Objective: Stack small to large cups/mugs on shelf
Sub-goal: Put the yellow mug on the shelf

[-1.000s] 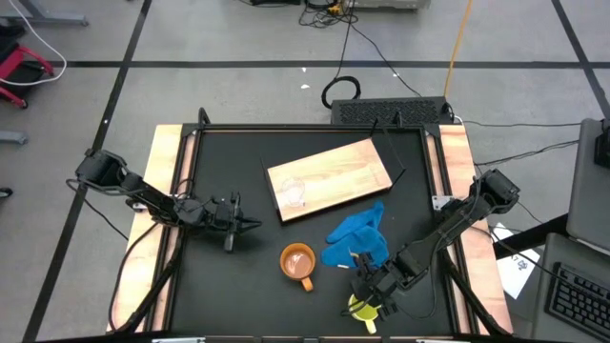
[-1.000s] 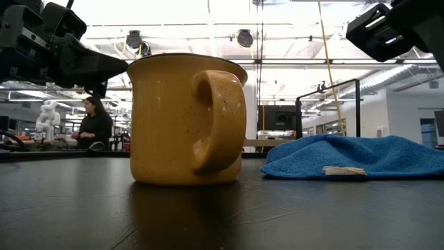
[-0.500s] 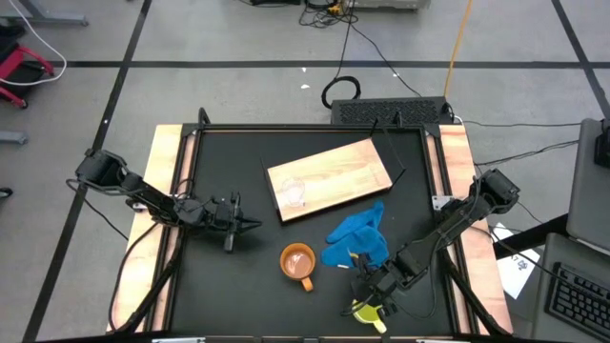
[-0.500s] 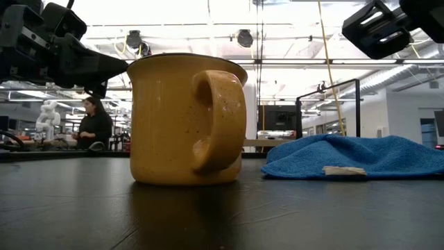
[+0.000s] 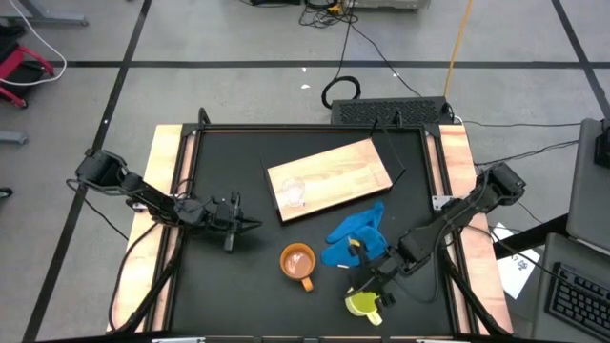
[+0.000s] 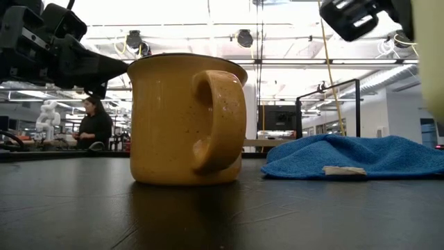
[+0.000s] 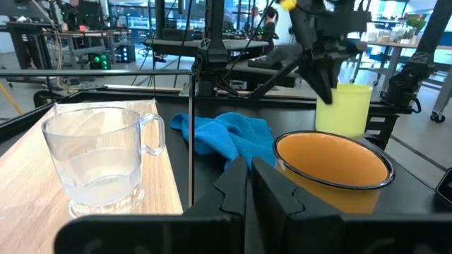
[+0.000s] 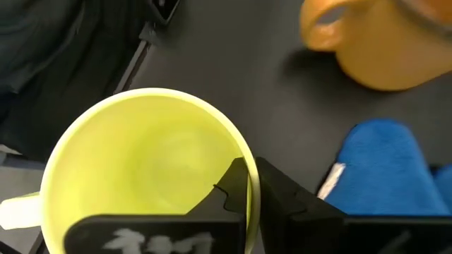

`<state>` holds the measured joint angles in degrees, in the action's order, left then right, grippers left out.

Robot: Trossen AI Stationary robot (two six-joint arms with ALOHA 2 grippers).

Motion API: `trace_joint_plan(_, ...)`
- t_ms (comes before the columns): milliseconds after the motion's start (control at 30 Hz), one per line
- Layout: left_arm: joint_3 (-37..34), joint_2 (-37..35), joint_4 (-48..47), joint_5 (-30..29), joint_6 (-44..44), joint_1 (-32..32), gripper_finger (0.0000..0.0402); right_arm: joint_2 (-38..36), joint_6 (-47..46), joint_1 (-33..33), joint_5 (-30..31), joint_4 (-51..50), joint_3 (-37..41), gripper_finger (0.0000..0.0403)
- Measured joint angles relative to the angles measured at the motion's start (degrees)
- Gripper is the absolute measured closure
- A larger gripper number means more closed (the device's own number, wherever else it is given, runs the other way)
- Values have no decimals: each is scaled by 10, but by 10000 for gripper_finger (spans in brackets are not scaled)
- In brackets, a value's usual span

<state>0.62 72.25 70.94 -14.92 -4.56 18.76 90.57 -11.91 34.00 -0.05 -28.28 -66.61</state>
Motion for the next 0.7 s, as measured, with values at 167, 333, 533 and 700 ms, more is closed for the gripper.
trace_joint_plan(167, 0, 0, -5, 0, 0, 0, 376, -40, 7, 1, 37, -12, 5, 401)
trace_joint_plan(333, 0, 0, -5, 0, 3, 0, 376, -97, 8, 2, 48, 35, 67, 402)
trace_joint_plan(533, 0, 0, -5, 0, 3, 0, 376, -178, -9, -5, 48, 94, 152, 402)
trace_joint_plan(700, 0, 0, -5, 0, 0, 0, 376, -244, -25, -6, 73, 106, 212, 402)
